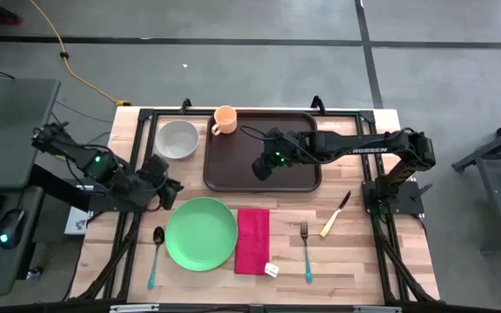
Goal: Set up tray
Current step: Put the green plate on the brown tray to the bottom of the yellow cup
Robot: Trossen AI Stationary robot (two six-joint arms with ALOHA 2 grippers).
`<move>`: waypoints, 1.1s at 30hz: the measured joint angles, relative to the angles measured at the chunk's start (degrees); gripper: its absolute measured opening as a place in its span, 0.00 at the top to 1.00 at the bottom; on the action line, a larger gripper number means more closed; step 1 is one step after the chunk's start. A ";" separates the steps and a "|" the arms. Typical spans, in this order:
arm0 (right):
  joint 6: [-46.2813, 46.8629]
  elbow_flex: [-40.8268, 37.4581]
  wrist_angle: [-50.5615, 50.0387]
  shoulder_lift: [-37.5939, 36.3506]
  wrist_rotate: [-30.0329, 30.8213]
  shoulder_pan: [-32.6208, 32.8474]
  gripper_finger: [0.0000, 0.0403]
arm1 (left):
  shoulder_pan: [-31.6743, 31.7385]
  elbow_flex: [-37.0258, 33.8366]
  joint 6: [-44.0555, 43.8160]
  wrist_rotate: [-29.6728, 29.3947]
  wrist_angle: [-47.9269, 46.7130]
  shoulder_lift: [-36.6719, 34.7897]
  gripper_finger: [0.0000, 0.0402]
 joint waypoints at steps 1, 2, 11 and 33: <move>0.00 0.00 0.00 0.00 -0.01 0.00 1.00 | -0.79 -0.49 -1.86 0.33 -0.18 0.37 0.68; 0.00 0.00 0.00 0.00 -0.02 0.00 1.00 | -1.39 -0.85 -3.53 0.75 -0.46 0.78 0.68; 0.00 0.00 0.02 0.00 -0.15 0.00 1.00 | -2.14 -1.62 -13.10 8.94 -8.46 6.92 0.68; 0.02 0.00 0.04 0.00 -2.59 0.09 1.00 | -2.10 -1.60 -6.96 15.36 -3.11 18.74 0.68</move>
